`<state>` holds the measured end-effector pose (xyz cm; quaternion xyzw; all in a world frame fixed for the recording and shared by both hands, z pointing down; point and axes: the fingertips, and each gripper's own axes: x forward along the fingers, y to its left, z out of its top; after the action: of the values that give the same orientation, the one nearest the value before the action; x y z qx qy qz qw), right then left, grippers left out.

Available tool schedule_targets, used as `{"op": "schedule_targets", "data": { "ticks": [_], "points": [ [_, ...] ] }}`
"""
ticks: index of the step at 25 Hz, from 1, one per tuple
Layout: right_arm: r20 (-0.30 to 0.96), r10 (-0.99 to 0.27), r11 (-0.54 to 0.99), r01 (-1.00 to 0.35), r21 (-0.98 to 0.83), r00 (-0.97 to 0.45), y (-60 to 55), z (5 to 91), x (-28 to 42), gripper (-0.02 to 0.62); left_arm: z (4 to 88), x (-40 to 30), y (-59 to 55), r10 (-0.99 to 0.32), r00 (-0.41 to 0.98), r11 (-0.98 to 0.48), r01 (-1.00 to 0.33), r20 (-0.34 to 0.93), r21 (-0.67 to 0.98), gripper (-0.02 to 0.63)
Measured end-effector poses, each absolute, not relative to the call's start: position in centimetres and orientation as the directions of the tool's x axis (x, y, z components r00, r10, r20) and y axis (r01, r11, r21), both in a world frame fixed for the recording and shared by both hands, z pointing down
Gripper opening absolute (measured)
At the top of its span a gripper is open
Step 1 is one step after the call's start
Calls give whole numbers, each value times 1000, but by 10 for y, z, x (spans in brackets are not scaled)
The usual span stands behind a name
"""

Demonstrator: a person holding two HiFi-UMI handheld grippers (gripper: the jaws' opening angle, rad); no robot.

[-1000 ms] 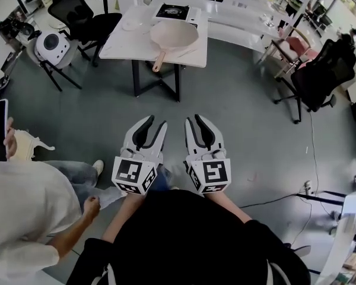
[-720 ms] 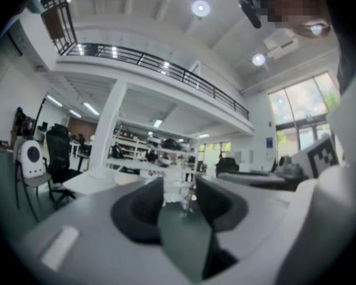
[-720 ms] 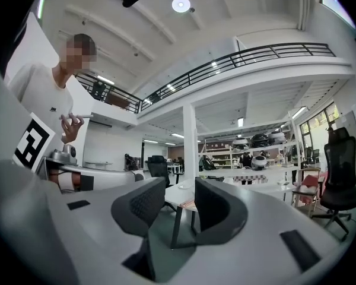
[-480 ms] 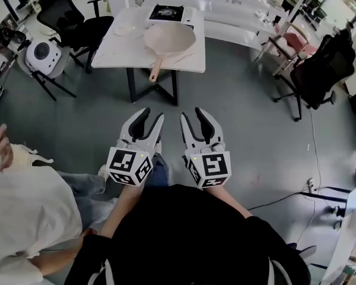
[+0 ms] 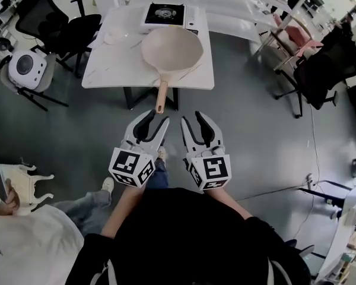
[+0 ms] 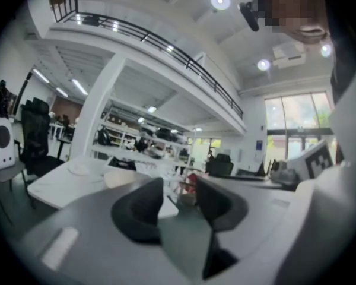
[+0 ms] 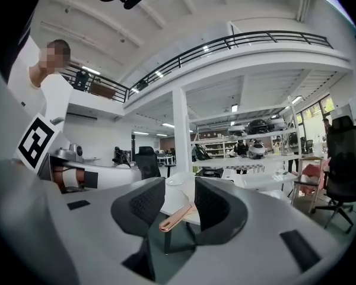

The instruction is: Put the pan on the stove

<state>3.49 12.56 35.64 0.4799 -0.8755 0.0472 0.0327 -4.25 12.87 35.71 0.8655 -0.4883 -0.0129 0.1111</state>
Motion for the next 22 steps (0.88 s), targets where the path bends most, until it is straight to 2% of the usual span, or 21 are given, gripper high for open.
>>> {"op": "schedule_targets", "data": {
  "ticks": [11,22],
  "points": [
    [213,-861,462,-885,-47,-461,33,393,12,121,390,-53,27,-744,651,-603,-752,151,267,175],
    [272,-844,460,-885,-76,-462,4,416,-6,121,415,-65,-18,-687,701,-618,-702,191,353,175]
  ]
}}
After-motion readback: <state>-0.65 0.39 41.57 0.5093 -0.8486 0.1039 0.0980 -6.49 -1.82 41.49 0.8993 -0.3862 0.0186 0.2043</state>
